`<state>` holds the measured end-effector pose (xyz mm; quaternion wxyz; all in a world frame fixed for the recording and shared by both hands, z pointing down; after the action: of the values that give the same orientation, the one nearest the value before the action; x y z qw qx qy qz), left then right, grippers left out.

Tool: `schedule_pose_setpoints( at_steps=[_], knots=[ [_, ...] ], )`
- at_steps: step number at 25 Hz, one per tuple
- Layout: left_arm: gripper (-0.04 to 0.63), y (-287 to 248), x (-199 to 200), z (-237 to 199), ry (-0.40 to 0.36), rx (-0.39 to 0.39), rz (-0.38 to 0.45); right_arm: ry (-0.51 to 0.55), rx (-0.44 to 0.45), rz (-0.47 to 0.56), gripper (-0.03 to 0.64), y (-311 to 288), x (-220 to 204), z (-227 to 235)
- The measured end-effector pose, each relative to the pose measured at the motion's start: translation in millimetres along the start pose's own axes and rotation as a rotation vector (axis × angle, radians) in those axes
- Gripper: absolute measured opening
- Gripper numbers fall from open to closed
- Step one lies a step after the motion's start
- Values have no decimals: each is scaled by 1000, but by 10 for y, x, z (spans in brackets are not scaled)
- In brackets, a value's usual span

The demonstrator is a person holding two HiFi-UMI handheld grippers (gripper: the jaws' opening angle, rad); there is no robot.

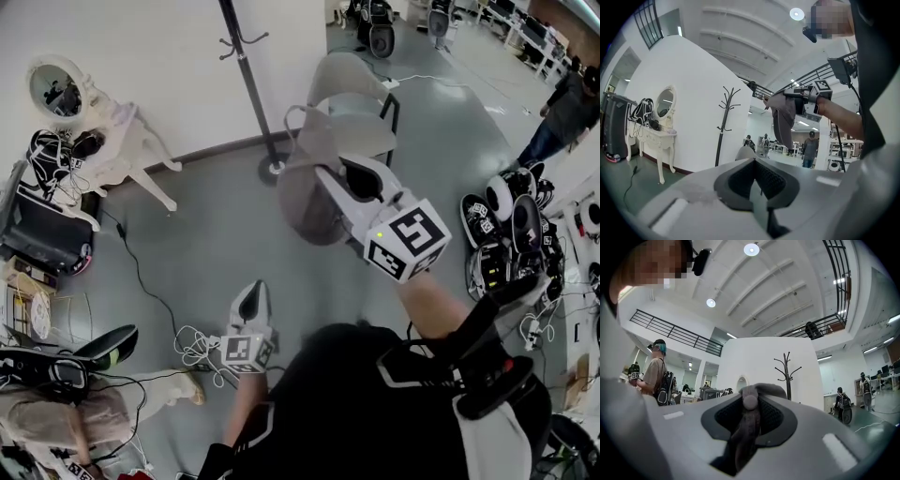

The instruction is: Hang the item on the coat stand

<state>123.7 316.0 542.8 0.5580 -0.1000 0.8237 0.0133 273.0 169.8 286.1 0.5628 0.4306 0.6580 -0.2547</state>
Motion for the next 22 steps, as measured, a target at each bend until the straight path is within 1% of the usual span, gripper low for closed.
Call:
schedule_pose_setpoints(
  at_steps=[5,10,12,16,22],
  knots=[
    [23,99,33,-152,5,4,9,10,-2,-3,83,-91,22,-131],
    [23,247,19,-246,-10,-44,0,7,-31,-16,83,-108,27,-314],
    [23,273,44,-328,-13,-52,1,9,-36,-15,83,-175,60,-385],
    [22,353,15,-425,0,-47,0,19,-26,-31,83,-219,46,-520],
    [22,257,85,-694,25,-22,-1,19,-18,-27,83,-490,-22,-498]
  ],
)
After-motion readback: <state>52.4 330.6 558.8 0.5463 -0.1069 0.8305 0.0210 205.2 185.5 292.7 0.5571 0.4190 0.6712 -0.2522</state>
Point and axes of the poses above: the fingertips, and each gripper's own axes: y backward along the fingers, z to its right, x out of its top, the point moved 2 cm from there along y, backward along the fingers, and after that the axes turned 12 degrees about y, right-handed, at the moved point
